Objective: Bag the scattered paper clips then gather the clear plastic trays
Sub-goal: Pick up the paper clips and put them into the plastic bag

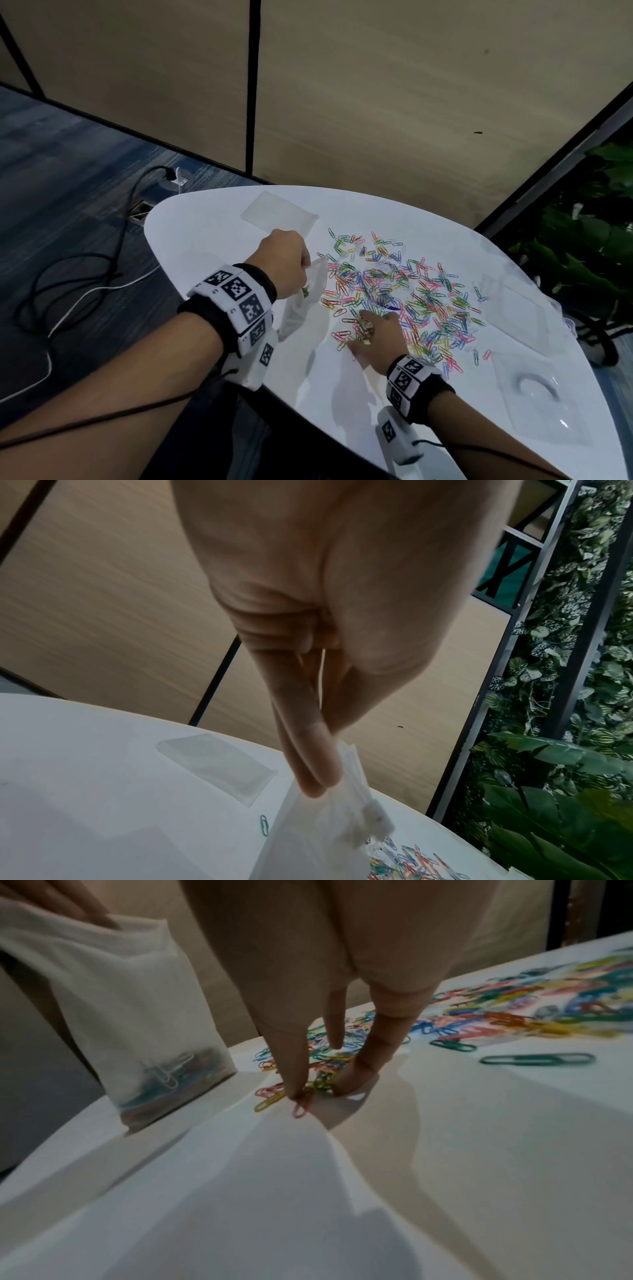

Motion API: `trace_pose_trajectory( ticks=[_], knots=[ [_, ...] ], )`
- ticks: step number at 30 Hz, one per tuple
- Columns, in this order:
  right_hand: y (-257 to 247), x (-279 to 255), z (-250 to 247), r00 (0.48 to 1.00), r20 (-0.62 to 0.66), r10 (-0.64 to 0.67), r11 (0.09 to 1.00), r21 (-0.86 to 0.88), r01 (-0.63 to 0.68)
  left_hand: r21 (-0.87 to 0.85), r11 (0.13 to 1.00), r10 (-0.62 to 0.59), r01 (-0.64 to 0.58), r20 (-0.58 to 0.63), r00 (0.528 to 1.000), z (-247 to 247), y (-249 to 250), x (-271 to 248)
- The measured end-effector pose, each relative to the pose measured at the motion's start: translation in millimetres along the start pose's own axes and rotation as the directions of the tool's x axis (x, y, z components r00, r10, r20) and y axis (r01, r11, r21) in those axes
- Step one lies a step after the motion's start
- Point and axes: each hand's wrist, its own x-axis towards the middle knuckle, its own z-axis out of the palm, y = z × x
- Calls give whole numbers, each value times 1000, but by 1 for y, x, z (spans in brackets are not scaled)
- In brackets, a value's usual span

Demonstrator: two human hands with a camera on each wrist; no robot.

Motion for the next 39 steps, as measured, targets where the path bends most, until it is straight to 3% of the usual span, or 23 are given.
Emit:
trace_pose_trajectory(
  ticks=[5, 9, 11, 15, 17, 19, 21, 22, 24, 26, 29, 31, 35, 39],
  knots=[
    [-6, 16, 8, 975, -98, -202, 969, -164, 184, -17, 1000, 7, -7, 5, 1000, -1, 0, 0],
    [1, 28, 12, 947, -61, -315, 894, -353, 274, -20, 1000, 14, -13, 4, 1000, 3, -1, 3],
    [3, 32, 6, 952, -39, -304, 890, -370, 269, -9, 1000, 9, -9, 9, 1000, 4, 0, 3],
    [9, 40, -22, 986, -112, -120, 993, -23, 118, 3, 1000, 1, -1, 13, 1000, 5, 2, 2],
    [8, 40, -41, 993, -118, 11, 968, 251, 19, 1, 1000, 1, -1, 16, 1000, 5, 3, 2],
    [-4, 35, -61, 996, -53, 68, 825, 564, -26, 2, 1000, 2, -2, 16, 1000, 5, 5, 2],
    [-26, 24, -83, 1000, 31, -1, 550, 834, -25, 7, 1000, 2, -3, 9, 1000, 6, 6, 2],
    [-37, 16, -92, 996, 61, -64, 435, 900, -27, 8, 1000, 5, -5, 10, 1000, 6, 8, 2],
    [-58, 1, -101, 978, 98, -186, 352, 935, -27, 4, 1000, 14, -14, 21, 1000, 8, 11, 0],
    [-71, -7, -94, 963, 111, -247, 408, 913, 0, -15, 1000, 20, -20, 37, 999, 10, 13, -1],
    [-83, -11, -70, 971, -16, -240, 642, 748, 171, -45, 998, 34, -32, 46, 998, 14, 15, -2],
    [-89, -14, -59, 949, -100, -298, 751, 589, 298, -64, 997, 41, -38, 51, 998, 16, 15, -2],
    [-95, -15, -52, 903, -178, -390, 840, 334, 428, -84, 995, 55, -48, 83, 995, 18, 13, -2],
    [-94, -13, -54, 866, -93, -491, 848, 174, 500, -90, 994, 68, -60, 88, 994, 17, 14, -3]
  ],
)
